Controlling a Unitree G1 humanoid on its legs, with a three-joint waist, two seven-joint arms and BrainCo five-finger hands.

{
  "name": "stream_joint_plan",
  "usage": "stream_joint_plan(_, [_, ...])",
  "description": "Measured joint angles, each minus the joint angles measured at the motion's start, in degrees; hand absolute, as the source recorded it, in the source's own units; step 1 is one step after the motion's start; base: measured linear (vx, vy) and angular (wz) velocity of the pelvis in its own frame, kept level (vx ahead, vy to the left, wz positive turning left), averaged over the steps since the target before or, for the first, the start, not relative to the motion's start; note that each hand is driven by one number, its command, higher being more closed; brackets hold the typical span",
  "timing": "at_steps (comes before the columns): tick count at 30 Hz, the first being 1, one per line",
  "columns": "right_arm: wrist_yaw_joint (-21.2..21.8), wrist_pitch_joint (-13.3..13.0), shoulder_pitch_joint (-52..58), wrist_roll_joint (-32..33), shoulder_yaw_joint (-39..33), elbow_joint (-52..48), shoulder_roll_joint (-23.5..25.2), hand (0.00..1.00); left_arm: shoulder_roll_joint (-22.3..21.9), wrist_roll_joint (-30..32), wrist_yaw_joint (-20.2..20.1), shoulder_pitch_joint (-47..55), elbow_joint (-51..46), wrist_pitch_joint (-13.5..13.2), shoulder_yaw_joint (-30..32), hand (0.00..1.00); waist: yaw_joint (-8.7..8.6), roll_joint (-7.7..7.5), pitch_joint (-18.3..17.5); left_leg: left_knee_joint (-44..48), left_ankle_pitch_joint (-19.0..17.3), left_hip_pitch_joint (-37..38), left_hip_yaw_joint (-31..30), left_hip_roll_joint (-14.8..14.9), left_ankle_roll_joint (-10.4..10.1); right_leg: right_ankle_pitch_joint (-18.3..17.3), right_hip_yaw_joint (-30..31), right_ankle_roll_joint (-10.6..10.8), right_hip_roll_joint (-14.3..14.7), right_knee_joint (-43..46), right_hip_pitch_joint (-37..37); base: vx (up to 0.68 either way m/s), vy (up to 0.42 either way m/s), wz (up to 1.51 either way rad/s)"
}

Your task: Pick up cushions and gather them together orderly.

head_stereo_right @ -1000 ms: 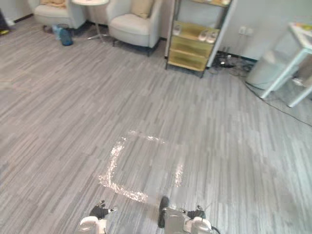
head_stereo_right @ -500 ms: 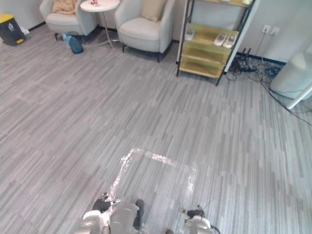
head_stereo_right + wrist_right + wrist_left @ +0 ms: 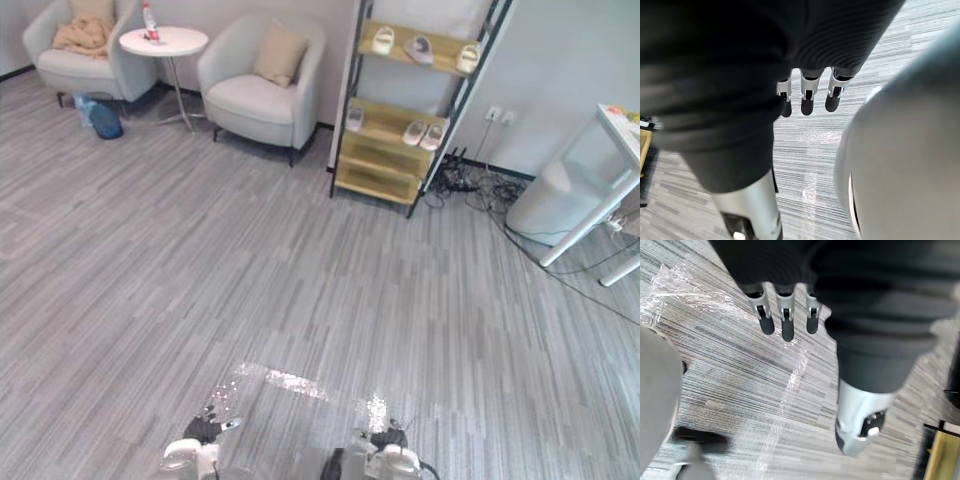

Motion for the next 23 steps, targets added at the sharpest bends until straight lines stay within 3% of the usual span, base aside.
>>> stream_joint_plan(2, [-0.05, -0.03, -0.07, 0.03, -0.10, 0.37, -0.74, 0.00, -1.48, 0.03, 0.03, 1.19, 0.25, -0.05, 1.39, 0.00, 0.06, 2.70, -1.13, 4.41, -0.19, -1.49, -3.33, 2.58, -0.35, -2.00, -0.88, -0.62, 2.31, -2.32, 2.13, 0.48, -0.233, 0.08])
stream_joint_plan(4, [-0.19, -0.18, -0.08, 0.32, 0.23, 0.06, -1.60, 0.00, -2.10, 0.03, 0.00, 0.97, -0.37, 0.02, 2.74, 0.00, 0.04, 4.15, -0.56, 19.70, 0.05, -8.18, -4.33, 4.89, -0.87, -3.87, -1.63, -1.33, 4.42, -5.12, 4.72, 0.35, -0.196, 0.17])
stream_joint_plan(5, [-0.22, -0.14, -0.15, 0.66, 0.51, -0.11, -1.57, 0.00, -2.40, 0.05, -0.05, 0.67, -0.65, 0.09, 3.31, 0.00, 0.12, 4.87, -0.15, 29.30, 1.89, -12.79, -4.58, 6.48, -0.90, -4.83, -1.97, -2.03, 5.56, -5.73, 6.09, 0.31, -0.111, 0.18])
stream_joint_plan(6, [-0.54, 0.11, -0.22, 0.79, 0.63, 0.05, -1.59, 0.00, -2.25, 0.01, -0.04, 0.55, -1.38, 0.10, 3.30, 0.00, 0.59, 5.26, 0.43, 37.68, 0.99, -16.75, -4.44, 8.75, -0.54, -5.95, -2.41, -2.83, 6.65, -6.02, 8.26, 0.39, -0.115, 0.05])
stream_joint_plan(7, [-0.67, 0.09, -0.19, 1.26, 0.76, 0.17, -1.33, 0.00, -1.86, 0.01, -0.03, 0.38, -1.94, 0.08, 3.17, 0.00, 1.17, 4.67, 0.91, 39.94, 0.21, -18.77, -4.29, 9.34, -0.45, -6.66, -2.64, -2.83, 6.69, -6.13, 10.21, 0.33, -0.083, -0.06])
stream_joint_plan(9, [-0.73, 0.10, -0.02, 1.83, 0.57, 0.42, -0.79, 0.00, -1.53, -0.07, -0.02, 0.27, -2.87, 0.00, 2.99, 0.00, 1.71, 3.56, 1.50, 37.66, -0.80, -21.64, -4.22, 9.51, -1.89, -6.88, -2.22, -2.75, 6.39, -7.10, 13.40, 0.30, -0.048, -0.16])
stream_joint_plan(12, [-1.09, 0.08, -0.22, 2.77, 0.04, 0.35, -0.21, 0.00, -0.70, -0.25, -0.05, -0.05, -3.74, -0.14, 1.27, 0.00, 2.14, 2.52, 1.91, 22.01, -0.15, -24.45, -5.61, 6.76, -2.68, -7.77, -0.70, -1.09, 4.44, -8.85, 16.42, 0.28, 0.076, -0.31])
stream_joint_plan(13, [-1.40, 0.10, 0.00, 2.76, 0.03, 0.37, -0.56, 0.00, -0.96, -0.26, -0.04, 0.00, -3.58, -0.15, 0.80, 0.00, 2.20, 3.49, 1.43, 12.54, 5.58, -24.55, -7.92, 5.63, -4.13, -8.42, 0.41, 0.14, 4.33, -8.84, 16.53, 0.24, 0.166, -0.46])
stream_joint_plan(14, [-1.56, 0.23, 0.18, 2.71, 0.10, 0.69, -0.72, 0.00, -1.16, -0.52, -0.06, 0.00, -2.94, -0.23, 0.79, 0.00, 2.82, 3.28, 1.33, 10.72, 9.93, -23.08, -7.72, 4.88, -3.99, -8.86, 1.95, 1.31, 3.89, -8.75, 16.44, 0.23, 0.156, -0.36])
stream_joint_plan(15, [-1.59, 0.43, 0.16, 2.67, 0.22, 0.51, -0.20, 0.00, -0.58, -0.59, 0.03, -0.10, -2.29, -0.16, 0.73, 0.00, 2.68, 2.45, 0.73, 8.01, 10.74, -22.12, -7.26, 3.32, -3.17, -8.27, 2.84, 2.26, 2.75, -9.61, 16.83, 0.24, 0.129, -0.17])
stream_joint_plan(20, [-1.52, 0.64, 0.80, 2.21, 0.24, 0.11, 0.65, 0.00, -0.56, -0.61, -0.03, -0.04, -1.81, -0.14, -0.30, 0.00, 2.65, 1.85, 0.36, 5.44, 10.88, -17.72, -4.98, 0.49, -2.01, -7.49, 3.05, 3.78, -0.38, -13.15, 21.07, 0.18, 0.091, 0.01])
stream_joint_plan(23, [-1.50, 0.53, 0.77, 1.62, 0.25, -0.11, 0.80, 0.00, -0.44, -0.61, -0.05, 0.05, -1.80, -0.15, -0.29, 0.00, 2.75, 1.37, -0.10, 3.80, 11.15, -17.09, -4.82, 0.12, -1.54, -7.05, 3.46, 4.53, -0.62, -14.37, 21.27, 0.06, 0.008, -0.05])
